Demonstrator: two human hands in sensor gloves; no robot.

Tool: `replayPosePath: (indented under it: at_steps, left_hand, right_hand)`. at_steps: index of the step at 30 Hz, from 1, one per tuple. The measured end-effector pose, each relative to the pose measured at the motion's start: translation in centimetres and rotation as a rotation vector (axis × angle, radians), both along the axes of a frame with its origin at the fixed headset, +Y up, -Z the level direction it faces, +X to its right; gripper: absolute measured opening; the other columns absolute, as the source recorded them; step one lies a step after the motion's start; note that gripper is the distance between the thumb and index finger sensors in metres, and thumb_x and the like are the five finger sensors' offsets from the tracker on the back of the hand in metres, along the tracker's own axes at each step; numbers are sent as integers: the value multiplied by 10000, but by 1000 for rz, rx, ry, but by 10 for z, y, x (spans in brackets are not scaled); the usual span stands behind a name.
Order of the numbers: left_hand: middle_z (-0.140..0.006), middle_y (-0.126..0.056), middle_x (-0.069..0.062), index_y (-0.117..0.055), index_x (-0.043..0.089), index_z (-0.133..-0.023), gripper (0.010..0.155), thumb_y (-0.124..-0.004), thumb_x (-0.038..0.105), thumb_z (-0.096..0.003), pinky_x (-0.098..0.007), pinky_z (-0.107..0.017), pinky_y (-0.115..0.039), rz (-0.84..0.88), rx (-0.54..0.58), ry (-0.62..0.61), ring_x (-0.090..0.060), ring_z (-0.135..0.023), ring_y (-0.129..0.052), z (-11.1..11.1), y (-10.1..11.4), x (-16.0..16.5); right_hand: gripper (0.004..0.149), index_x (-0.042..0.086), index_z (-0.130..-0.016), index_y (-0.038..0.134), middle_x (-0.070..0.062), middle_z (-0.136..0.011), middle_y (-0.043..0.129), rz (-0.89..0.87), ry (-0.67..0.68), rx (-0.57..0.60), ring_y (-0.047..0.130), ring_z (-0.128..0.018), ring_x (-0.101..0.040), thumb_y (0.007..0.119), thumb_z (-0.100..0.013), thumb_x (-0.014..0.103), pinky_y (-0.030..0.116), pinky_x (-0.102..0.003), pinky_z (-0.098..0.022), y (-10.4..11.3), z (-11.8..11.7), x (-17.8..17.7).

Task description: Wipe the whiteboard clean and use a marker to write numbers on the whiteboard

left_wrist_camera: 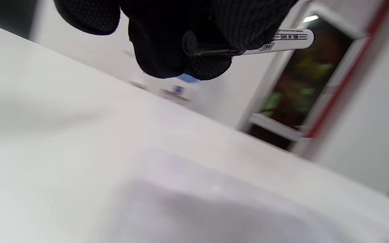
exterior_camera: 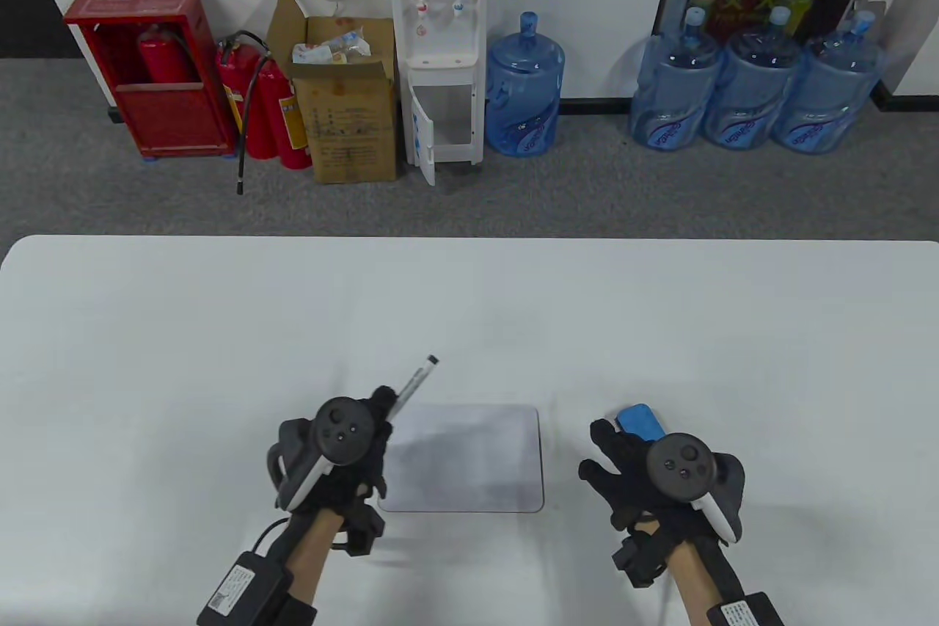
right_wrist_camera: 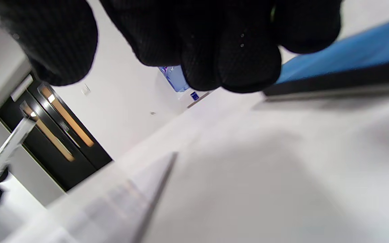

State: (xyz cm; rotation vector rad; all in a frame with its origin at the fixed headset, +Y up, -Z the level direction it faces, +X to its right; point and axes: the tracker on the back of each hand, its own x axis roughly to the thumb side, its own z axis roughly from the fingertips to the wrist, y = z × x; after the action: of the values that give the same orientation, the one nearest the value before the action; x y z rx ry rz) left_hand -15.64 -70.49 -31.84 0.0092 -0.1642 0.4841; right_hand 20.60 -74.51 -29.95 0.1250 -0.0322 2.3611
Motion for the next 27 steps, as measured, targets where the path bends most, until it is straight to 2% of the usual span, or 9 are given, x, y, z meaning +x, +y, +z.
replayPosePath:
  at_steps: [3, 5, 7, 9, 13, 16, 20, 25, 27]
  left_hand:
    - [-969, -859, 27, -659, 369, -1029, 532, -719, 343, -501, -615, -749, -598, 59, 42, -120, -255, -813, -901, 11, 2, 41]
    - [-973, -856, 27, -674, 382, -1021, 524, -722, 342, -501, -619, -749, -595, 112, 49, -184, -259, -821, -896, 18, -6, 66]
    - [-972, -859, 32, -694, 400, -1008, 514, -728, 344, -498, -618, -747, -601, 155, 35, -236, -257, -820, -900, 22, -18, 81]
    - [-968, -864, 24, -712, 407, -997, 509, -739, 338, -494, -623, -742, -602, 154, 18, -303, -266, -817, -899, 24, -27, 88]
    - [-967, -871, 39, -720, 415, -989, 503, -744, 343, -493, -623, -743, -606, 144, 71, -323, -255, -819, -905, 26, -31, 84]
    - [-979, -861, 33, -711, 406, -999, 505, -745, 345, -499, -632, -746, -592, 154, 60, -326, -278, -868, -879, 28, -32, 83]
    - [-1018, -823, 5, -653, 336, -1047, 588, -771, 427, -479, -621, -735, -603, 50, 150, -256, -301, -918, -843, 29, -29, 75]
    - [-829, -960, 16, -800, 335, -931, 476, -771, 435, -466, -610, -714, -634, 118, 131, -270, -280, -728, -948, 28, -31, 73]
    - [-820, -964, 31, -803, 354, -925, 471, -753, 455, -467, -607, -717, -635, 99, 138, -289, -267, -722, -952, 28, -30, 74]
  right_hand:
    - [766, 145, -1009, 680, -137, -889, 798, -198, 34, -31, 885, -683, -340, 827, -387, 566, 681, -575, -524, -1, 0, -6]
    - [823, 139, -1030, 628, -130, -897, 782, -374, 59, -72, 883, -681, -326, 826, -378, 598, 688, -564, -519, -3, -1, -13]
    - [845, 128, -1031, 625, -140, -888, 782, -546, 74, -119, 882, -662, -330, 843, -366, 602, 686, -566, -505, -8, -1, -22]
    - [853, 122, -1022, 642, -143, -862, 805, -607, 71, -143, 897, -623, -322, 851, -356, 611, 697, -562, -481, -12, -1, -29]
    - [700, 137, -935, 782, -93, -715, 927, -649, 42, -156, 972, -461, -246, 825, -395, 580, 772, -513, -389, -18, -3, -33]
    - [597, 133, -857, 868, -86, -653, 969, -736, 70, -166, 995, -401, -232, 832, -415, 534, 794, -503, -355, -20, -4, -36]
    - [566, 147, -836, 883, -89, -659, 967, -785, 48, -108, 1000, -414, -229, 825, -419, 525, 796, -501, -367, -17, -2, -34]
    - [562, 168, -834, 882, -73, -670, 959, -809, 104, -125, 993, -435, -221, 816, -422, 545, 792, -498, -382, -20, -2, -35]
    - [588, 164, -845, 874, -76, -683, 955, -828, 120, -150, 990, -450, -232, 816, -417, 563, 786, -506, -391, -21, -2, -37]
